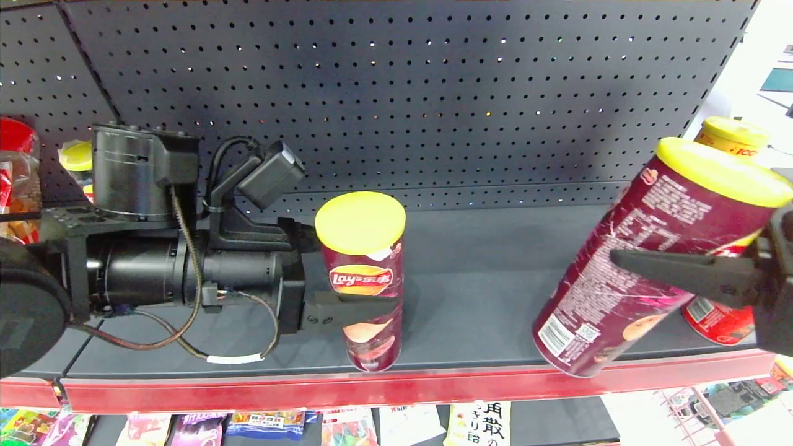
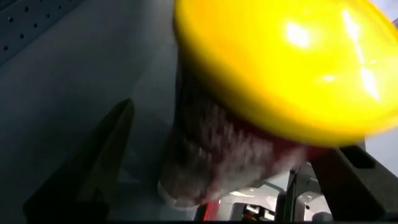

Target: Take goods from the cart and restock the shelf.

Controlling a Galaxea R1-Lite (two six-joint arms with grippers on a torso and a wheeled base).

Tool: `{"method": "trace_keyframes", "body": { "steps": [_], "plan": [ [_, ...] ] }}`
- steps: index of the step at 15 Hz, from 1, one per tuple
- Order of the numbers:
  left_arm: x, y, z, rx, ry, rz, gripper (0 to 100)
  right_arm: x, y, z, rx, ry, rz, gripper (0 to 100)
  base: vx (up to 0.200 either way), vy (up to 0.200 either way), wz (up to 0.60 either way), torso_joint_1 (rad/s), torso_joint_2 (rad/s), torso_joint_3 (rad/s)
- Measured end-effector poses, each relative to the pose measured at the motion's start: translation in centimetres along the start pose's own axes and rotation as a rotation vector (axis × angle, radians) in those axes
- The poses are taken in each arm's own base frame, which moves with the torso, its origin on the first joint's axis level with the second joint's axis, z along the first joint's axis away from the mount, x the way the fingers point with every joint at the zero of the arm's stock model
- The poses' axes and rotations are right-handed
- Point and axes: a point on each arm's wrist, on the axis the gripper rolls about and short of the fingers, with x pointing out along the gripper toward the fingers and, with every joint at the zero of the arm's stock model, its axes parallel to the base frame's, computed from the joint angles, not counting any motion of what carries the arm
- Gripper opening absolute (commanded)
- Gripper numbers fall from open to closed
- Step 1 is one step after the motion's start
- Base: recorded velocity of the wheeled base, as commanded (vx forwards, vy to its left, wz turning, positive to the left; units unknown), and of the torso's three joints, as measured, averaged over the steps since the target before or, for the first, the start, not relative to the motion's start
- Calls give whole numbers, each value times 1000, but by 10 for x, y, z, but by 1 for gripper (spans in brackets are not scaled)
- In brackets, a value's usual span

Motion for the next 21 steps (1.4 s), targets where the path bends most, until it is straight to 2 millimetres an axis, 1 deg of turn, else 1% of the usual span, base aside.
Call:
{"method": "trace_keyframes", "body": {
  "steps": [3,5,9,11,14,16,19,21],
  "plan": [
    [-19,-7,-9,-13,2,32,100,32,-8,18,-6,4,25,0,0,0,0,0,0,0],
    [-33,-14,-20,-29,10,49,100,56,-15,26,-12,18,37,0,0,0,0,0,0,0],
    [-58,-27,-40,-56,21,92,100,104,-23,36,-22,41,69,0,0,0,0,0,0,0],
    [-70,-32,-46,-61,13,125,100,125,-24,38,-27,49,85,0,0,0,0,0,0,0],
    [-83,-38,-46,-45,-12,170,100,152,-27,39,-56,54,99,0,0,0,0,0,0,0],
    [-91,-45,-47,-49,-4,210,100,166,-30,41,-59,51,102,0,0,0,0,0,0,0],
    [-101,-56,-52,-59,12,262,100,191,-33,47,-67,31,110,0,0,0,0,0,0,0],
    [-106,-62,-57,-67,8,280,100,205,-34,48,-69,26,131,0,0,0,0,0,0,0]
  ]
}}
